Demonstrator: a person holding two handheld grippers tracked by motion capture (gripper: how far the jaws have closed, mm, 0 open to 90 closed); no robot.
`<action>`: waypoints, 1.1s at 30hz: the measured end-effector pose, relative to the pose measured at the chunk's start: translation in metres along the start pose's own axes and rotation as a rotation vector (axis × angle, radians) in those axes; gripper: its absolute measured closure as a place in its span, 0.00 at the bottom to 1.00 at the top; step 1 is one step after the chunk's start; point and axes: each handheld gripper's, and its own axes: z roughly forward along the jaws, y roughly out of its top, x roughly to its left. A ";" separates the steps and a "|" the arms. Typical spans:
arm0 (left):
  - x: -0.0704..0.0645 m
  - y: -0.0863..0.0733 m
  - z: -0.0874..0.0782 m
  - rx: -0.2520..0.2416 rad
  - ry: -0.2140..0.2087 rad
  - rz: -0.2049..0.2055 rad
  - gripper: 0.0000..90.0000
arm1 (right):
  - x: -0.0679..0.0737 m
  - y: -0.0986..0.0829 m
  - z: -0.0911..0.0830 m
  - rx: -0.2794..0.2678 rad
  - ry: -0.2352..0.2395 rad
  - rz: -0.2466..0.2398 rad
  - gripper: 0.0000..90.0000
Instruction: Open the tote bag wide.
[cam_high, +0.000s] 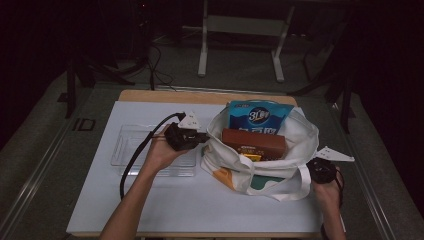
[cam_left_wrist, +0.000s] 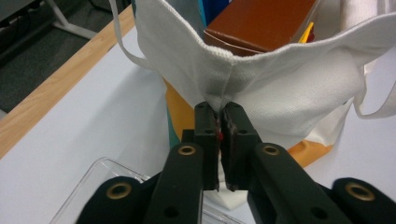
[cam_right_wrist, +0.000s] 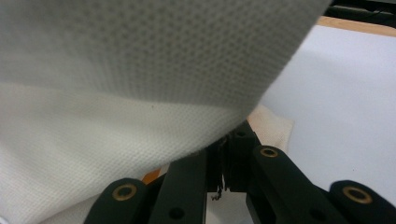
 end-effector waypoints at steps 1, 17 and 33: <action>-0.001 0.000 0.000 0.005 0.004 0.002 0.97 | 0.000 0.000 0.000 -0.001 0.000 0.000 0.98; -0.009 -0.026 0.027 0.132 0.004 -0.021 0.98 | 0.000 -0.009 0.008 0.043 0.001 0.015 0.98; -0.008 -0.021 0.020 0.104 0.014 -0.016 0.98 | -0.003 0.000 -0.039 0.003 -0.034 0.026 0.86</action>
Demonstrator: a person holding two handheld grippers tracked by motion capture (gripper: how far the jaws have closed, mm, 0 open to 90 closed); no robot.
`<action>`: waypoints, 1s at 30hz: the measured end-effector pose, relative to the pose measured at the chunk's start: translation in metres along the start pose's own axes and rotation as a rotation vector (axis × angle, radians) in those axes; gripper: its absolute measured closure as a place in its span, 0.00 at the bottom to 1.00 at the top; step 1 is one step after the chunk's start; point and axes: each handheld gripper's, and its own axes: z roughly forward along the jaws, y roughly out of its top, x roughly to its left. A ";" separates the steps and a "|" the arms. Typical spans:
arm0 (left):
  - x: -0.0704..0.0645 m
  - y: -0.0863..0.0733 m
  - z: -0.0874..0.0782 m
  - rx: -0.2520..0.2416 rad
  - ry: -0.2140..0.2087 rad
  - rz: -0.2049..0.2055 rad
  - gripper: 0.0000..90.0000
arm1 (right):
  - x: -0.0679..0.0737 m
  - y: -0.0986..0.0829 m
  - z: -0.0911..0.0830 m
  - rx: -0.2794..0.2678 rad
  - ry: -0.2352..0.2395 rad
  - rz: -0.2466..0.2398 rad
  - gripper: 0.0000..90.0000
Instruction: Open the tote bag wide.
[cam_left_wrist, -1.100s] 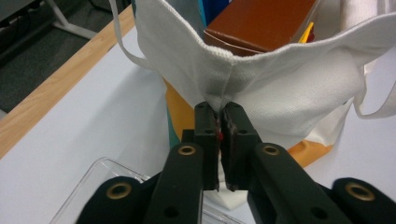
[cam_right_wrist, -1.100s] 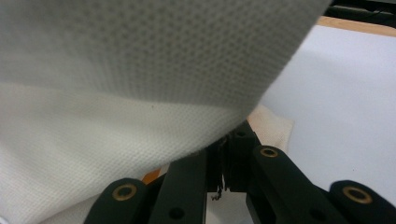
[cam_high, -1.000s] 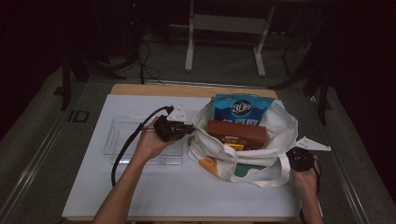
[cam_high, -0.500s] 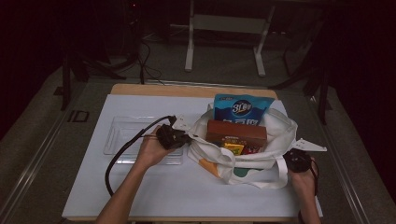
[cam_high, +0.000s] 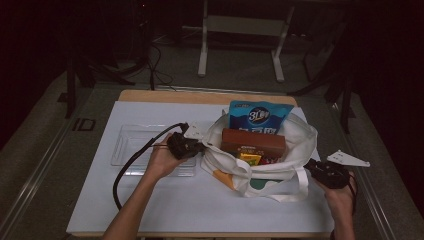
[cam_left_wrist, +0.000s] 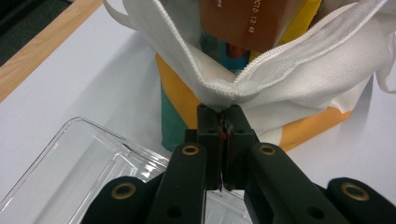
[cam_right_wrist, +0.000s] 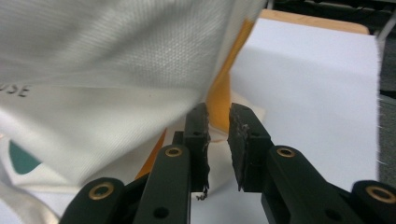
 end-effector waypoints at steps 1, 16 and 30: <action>0.000 0.000 0.000 -0.001 0.000 0.001 0.98 | 0.000 -0.001 -0.004 -0.010 0.004 0.007 0.86; -0.001 0.001 0.000 -0.004 0.013 -0.001 0.98 | 0.005 0.014 -0.005 -0.020 0.060 -0.054 0.83; -0.008 -0.007 0.022 0.094 0.032 0.020 0.98 | 0.007 -0.007 0.023 0.098 0.039 -0.047 1.00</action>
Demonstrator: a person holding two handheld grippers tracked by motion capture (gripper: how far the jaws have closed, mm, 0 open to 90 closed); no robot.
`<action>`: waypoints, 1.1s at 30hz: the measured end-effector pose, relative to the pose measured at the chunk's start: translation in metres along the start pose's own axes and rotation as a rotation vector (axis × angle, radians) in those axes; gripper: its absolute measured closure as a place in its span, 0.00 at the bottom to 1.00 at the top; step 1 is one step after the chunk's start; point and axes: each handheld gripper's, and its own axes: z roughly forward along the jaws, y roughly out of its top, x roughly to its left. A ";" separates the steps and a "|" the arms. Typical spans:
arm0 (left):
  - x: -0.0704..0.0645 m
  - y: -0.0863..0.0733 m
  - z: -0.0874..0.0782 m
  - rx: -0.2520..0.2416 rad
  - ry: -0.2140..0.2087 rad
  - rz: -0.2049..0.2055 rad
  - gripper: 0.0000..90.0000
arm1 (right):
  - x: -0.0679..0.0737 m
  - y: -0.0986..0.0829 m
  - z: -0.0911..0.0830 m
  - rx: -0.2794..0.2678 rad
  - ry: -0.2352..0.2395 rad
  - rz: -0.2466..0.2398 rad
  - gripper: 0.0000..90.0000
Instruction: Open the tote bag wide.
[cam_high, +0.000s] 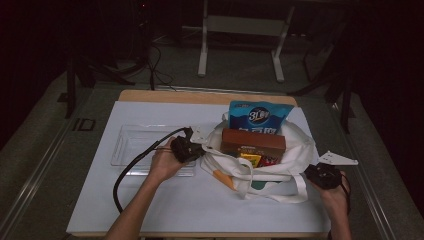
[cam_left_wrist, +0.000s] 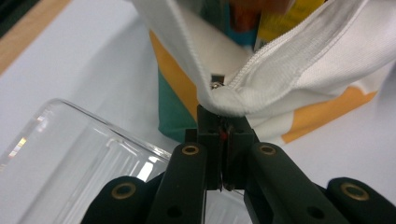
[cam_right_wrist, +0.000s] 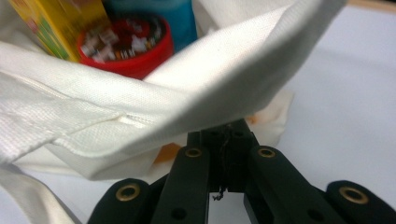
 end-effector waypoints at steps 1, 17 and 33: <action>0.000 -0.001 0.002 -0.001 0.001 -0.004 0.98 | 0.000 -0.001 0.002 0.010 0.002 0.004 1.00; 0.010 -0.005 -0.035 -0.143 -0.035 -0.074 0.73 | 0.002 0.005 -0.006 -0.025 -0.004 -0.014 0.99; 0.012 0.010 -0.035 -0.196 -0.038 -0.126 0.85 | 0.000 0.004 -0.012 -0.036 -0.016 -0.008 0.91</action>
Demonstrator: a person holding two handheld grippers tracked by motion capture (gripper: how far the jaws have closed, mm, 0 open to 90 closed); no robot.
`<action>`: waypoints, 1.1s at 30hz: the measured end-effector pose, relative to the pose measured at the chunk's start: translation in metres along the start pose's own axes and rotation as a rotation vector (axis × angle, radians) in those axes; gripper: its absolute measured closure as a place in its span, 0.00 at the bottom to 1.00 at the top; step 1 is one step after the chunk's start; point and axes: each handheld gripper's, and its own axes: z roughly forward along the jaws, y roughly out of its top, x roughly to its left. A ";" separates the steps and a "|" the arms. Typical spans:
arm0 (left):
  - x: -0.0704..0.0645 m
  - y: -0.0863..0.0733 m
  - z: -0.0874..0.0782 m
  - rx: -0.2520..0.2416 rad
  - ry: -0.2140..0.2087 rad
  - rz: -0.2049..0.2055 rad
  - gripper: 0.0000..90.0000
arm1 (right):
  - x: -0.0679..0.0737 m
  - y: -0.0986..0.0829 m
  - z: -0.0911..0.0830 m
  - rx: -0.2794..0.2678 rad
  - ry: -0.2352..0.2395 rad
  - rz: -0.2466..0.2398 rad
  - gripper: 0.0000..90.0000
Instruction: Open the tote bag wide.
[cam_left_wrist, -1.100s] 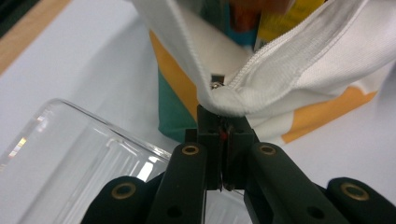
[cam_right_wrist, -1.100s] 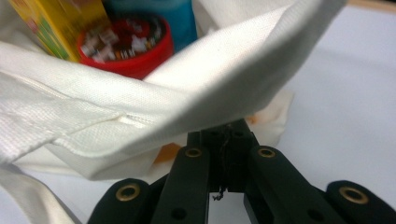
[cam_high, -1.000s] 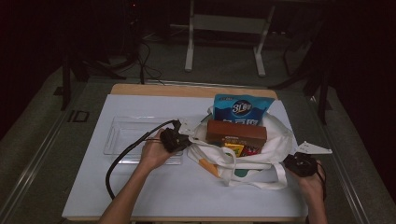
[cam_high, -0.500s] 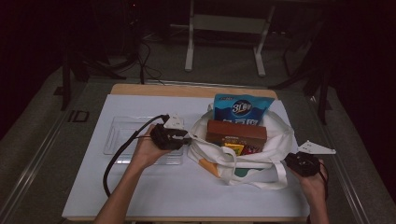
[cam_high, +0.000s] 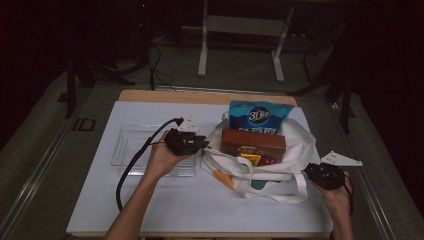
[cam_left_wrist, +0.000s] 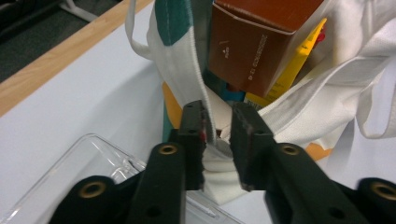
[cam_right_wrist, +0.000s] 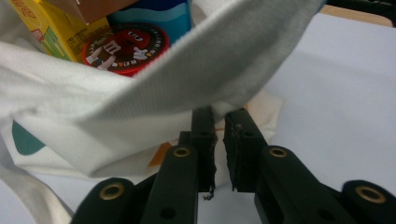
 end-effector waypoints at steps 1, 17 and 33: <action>0.000 0.000 0.000 0.001 0.001 0.000 0.86 | -0.001 0.001 -0.004 0.001 -0.011 -0.014 0.88; -0.002 -0.001 0.000 0.021 0.018 0.020 0.90 | -0.012 0.023 -0.043 -0.098 -0.096 0.036 0.79; -0.007 0.001 0.003 0.041 0.045 0.033 0.91 | -0.006 0.057 -0.050 -0.204 -0.062 0.043 0.62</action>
